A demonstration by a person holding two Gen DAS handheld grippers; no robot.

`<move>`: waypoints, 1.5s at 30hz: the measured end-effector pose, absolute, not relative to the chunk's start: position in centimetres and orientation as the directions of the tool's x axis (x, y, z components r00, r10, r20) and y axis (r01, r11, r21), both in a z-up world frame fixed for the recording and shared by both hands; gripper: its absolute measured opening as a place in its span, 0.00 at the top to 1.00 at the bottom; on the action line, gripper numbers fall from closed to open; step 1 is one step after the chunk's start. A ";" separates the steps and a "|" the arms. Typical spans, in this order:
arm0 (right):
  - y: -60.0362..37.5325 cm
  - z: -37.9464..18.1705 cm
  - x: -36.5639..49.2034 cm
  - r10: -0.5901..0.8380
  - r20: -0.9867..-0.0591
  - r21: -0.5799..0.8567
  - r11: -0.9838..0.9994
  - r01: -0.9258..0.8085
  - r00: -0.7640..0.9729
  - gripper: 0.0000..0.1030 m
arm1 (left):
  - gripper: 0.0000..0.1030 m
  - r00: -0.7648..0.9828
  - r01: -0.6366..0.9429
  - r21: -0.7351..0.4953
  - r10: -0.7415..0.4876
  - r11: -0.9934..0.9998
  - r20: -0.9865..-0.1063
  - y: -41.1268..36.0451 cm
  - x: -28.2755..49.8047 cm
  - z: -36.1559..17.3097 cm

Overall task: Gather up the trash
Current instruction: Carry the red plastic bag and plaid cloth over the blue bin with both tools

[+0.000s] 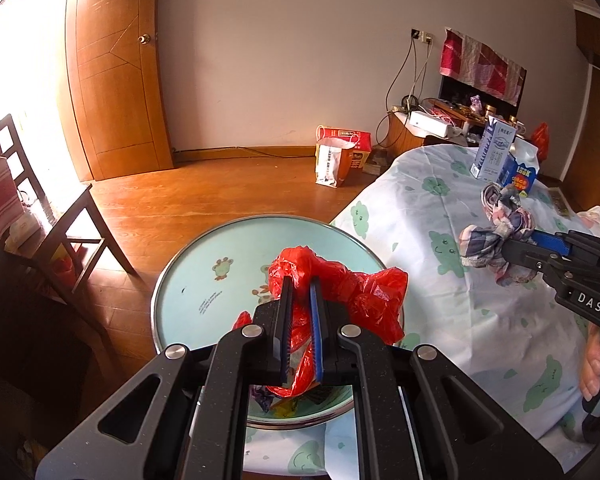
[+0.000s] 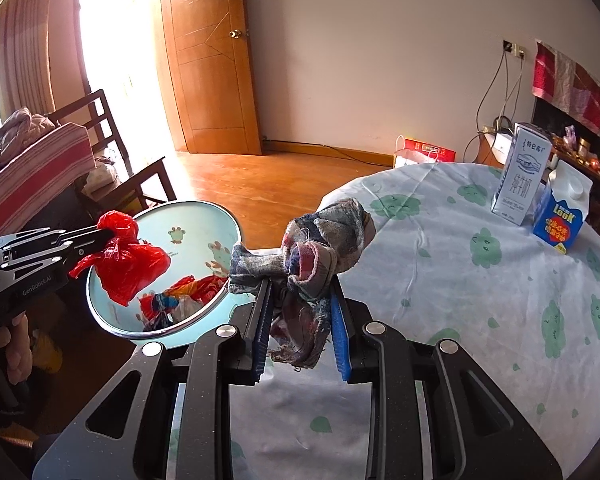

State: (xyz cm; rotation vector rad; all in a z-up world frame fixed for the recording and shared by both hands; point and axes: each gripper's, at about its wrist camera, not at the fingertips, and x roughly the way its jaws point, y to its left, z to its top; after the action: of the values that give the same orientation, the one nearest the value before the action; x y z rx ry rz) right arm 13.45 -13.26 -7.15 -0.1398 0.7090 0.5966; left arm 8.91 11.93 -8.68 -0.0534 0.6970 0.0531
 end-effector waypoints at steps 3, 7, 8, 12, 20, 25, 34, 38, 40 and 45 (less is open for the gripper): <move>-12.8 -7.1 13.6 0.471 -0.649 0.073 0.821 -0.566 0.598 0.73 | 0.93 0.762 -0.080 -0.033 0.039 0.996 -0.646 12.5 8.9 -8.9; -12.1 -7.1 13.7 0.477 -0.649 0.071 0.814 -0.577 0.593 0.73 | 0.93 0.762 -0.091 -0.034 0.048 0.995 -0.646 12.9 8.9 -8.9; -11.8 -7.1 13.7 0.479 -0.649 0.069 0.811 -0.581 0.592 0.73 | 0.93 0.762 -0.094 -0.034 0.050 0.995 -0.646 13.1 8.9 -8.9; -11.2 -7.1 13.7 0.483 -0.649 0.062 0.804 -0.591 0.588 0.73 | 0.93 0.762 -0.105 -0.035 0.058 0.994 -0.645 13.4 8.8 -8.8; -9.9 -7.1 13.7 0.488 -0.654 0.053 0.792 -0.608 0.579 0.73 | 0.93 0.764 -0.129 -0.033 0.078 0.991 -0.640 14.6 8.6 -8.7; -9.4 -7.2 13.8 0.490 -0.656 0.047 0.786 -0.617 0.574 0.73 | 0.93 0.763 -0.150 -0.028 0.098 0.988 -0.639 15.5 8.4 -8.6; -8.3 -7.2 13.8 0.492 -0.661 0.033 0.773 -0.634 0.566 0.73 | 0.93 0.759 -0.179 -0.029 0.120 0.983 -0.640 16.7 8.3 -8.5; -7.7 -7.1 13.8 0.496 -0.662 0.026 0.764 -0.644 0.561 0.73 | 0.93 0.758 -0.193 -0.032 0.128 0.981 -0.640 17.0 8.3 -8.4; -7.4 -7.1 13.8 0.498 -0.662 0.024 0.760 -0.649 0.559 0.73 | 0.93 0.758 -0.198 -0.032 0.132 0.980 -0.639 17.1 8.2 -8.3; -6.8 -7.1 13.9 0.501 -0.663 0.021 0.755 -0.655 0.556 0.73 | 0.93 0.756 -0.214 -0.036 0.142 0.976 -0.639 17.7 8.2 -8.3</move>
State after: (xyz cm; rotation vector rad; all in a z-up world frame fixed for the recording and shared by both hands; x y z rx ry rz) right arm 13.94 -6.84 -7.08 -0.2397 0.7008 0.6903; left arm 8.25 17.66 -8.28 -0.1095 0.6868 0.1946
